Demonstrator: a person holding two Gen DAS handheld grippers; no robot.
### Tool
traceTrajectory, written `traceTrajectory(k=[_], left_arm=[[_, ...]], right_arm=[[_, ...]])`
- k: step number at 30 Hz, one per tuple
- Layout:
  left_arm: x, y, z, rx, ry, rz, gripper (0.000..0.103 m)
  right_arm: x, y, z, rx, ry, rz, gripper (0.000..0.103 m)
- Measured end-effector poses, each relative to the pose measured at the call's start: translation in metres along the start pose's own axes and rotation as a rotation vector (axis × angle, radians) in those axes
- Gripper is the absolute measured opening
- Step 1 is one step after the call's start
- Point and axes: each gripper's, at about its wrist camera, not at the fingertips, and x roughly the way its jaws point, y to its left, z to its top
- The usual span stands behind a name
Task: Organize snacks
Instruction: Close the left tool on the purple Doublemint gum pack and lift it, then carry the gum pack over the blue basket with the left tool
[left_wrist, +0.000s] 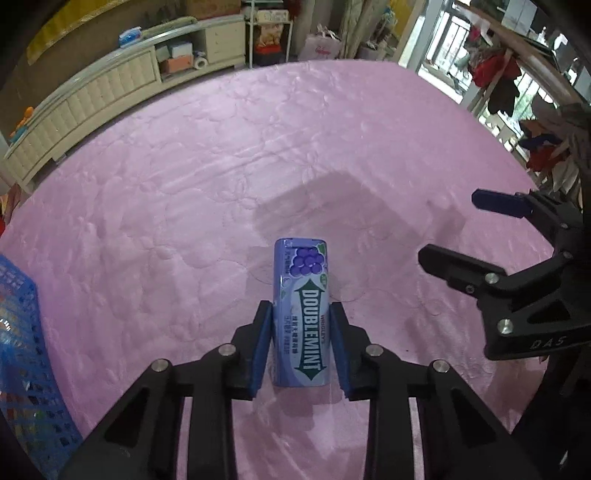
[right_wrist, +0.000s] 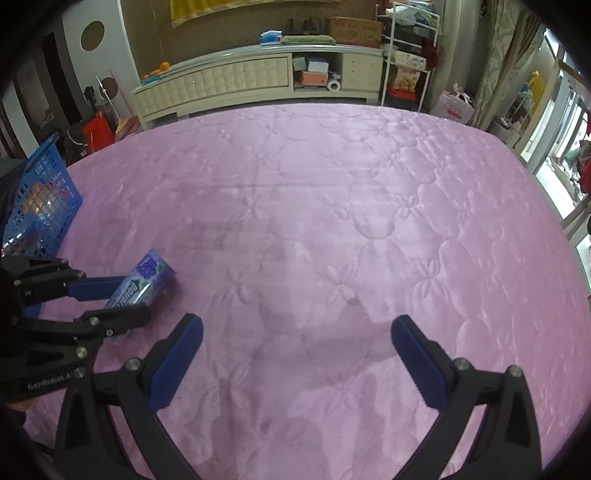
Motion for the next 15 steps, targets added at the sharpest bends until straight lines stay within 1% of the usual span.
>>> traceTrajectory(k=[4, 9, 13, 15], left_arm=[[-0.031, -0.002, -0.005, -0.021, -0.040, 0.002, 0.028], [-0.076, -0.001, -0.012, -0.031, -0.115, 0.036, 0.028], [-0.117, 0.001, -0.024, -0.047, -0.168, 0.081, 0.028], [-0.141, 0.007, -0.031, -0.064, -0.209, 0.103, 0.028]], right_arm=[[-0.018, 0.011, 0.006, -0.012, -0.026, 0.010, 0.103], [-0.047, 0.034, 0.017, -0.063, -0.062, 0.034, 0.103], [-0.076, 0.057, 0.028, -0.094, -0.113, 0.043, 0.103], [-0.088, 0.067, 0.033, -0.109, -0.136, 0.047, 0.103]])
